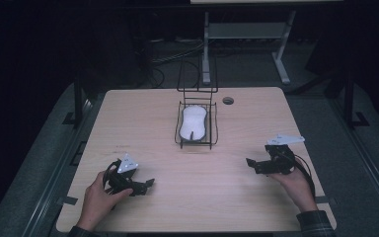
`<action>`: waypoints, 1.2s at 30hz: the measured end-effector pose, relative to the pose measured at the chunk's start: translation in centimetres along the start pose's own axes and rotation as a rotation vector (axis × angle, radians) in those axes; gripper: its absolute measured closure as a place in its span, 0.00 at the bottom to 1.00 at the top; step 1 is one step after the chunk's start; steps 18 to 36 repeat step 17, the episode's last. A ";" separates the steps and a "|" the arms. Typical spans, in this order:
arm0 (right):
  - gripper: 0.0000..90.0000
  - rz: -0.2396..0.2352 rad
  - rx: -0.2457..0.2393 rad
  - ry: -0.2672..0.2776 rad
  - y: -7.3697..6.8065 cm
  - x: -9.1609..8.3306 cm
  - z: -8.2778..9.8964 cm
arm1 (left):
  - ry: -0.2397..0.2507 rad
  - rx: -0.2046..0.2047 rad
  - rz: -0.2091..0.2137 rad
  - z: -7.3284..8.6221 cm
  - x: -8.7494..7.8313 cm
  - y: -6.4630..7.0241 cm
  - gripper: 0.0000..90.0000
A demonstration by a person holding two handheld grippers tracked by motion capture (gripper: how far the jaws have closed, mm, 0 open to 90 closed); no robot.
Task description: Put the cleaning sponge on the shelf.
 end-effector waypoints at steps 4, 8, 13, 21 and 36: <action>0.09 0.018 -0.004 -0.009 0.1 -0.6 2.0 | 0.000 0.000 0.000 0.0 0.0 0.0 0.14; 0.08 0.034 -0.016 -0.031 0.1 -0.7 3.6 | 0.000 0.000 0.000 0.0 0.0 0.0 0.14; 0.08 0.054 -0.025 -0.064 0.0 -0.7 5.2 | 0.001 0.000 0.000 0.0 0.0 0.0 0.14; 0.08 0.069 -0.030 -0.083 0.0 -0.5 6.0 | 0.000 0.000 0.000 0.0 0.0 0.0 0.14; 0.08 0.069 -0.030 -0.083 0.0 -0.5 6.0 | 0.000 0.000 0.000 0.0 0.0 0.0 0.14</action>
Point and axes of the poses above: each handheld gripper's, and its own axes: x roughly forward along the jaws, z roughly out of its underside, y roughly to its right, the point moved 6 cm from there along x, roughly forward along the jaws, and after that the axes turned 1 degree about z, right-handed, at the moved point
